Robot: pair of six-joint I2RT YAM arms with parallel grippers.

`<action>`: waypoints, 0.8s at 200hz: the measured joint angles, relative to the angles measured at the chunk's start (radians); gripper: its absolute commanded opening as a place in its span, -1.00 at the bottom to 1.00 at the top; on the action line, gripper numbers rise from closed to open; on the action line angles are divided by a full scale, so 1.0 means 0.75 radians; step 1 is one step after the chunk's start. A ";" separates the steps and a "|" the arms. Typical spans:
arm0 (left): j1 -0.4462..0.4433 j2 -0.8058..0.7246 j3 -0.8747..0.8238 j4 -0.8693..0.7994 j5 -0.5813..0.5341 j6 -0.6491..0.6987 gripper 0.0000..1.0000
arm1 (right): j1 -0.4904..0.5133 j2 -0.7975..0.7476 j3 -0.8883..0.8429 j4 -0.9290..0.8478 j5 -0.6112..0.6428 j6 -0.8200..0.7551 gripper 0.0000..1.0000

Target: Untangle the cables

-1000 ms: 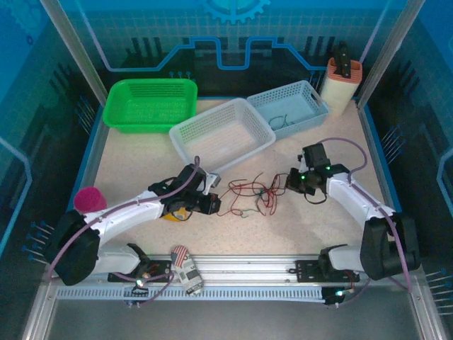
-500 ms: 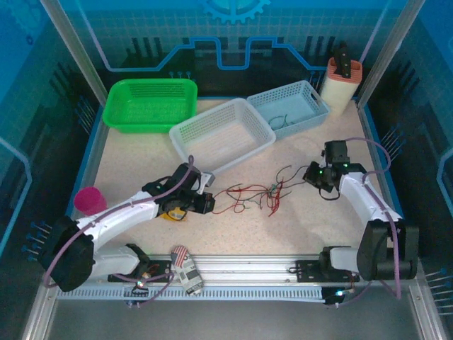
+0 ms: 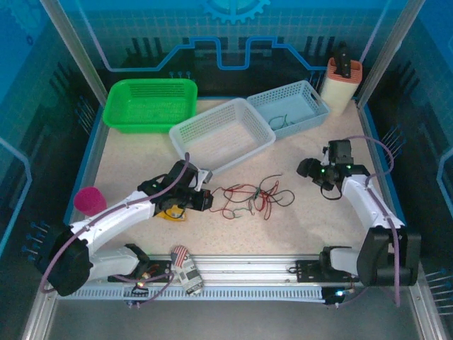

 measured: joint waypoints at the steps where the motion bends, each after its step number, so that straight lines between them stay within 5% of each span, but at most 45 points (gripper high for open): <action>1: 0.000 0.000 0.000 0.000 0.000 0.000 -1.00 | 0.001 -0.003 0.001 0.000 0.001 -0.002 0.69; 64: 0.001 0.051 0.015 0.005 0.003 0.000 -1.00 | 0.143 -0.185 0.024 -0.049 -0.124 -0.138 0.60; 129: 0.001 0.051 0.025 0.012 0.003 -0.001 -1.00 | 0.722 0.009 0.088 -0.064 -0.290 -0.204 0.25; 160: 0.001 0.051 0.025 0.026 0.003 -0.005 -1.00 | 0.877 0.139 0.086 -0.014 -0.290 -0.080 0.14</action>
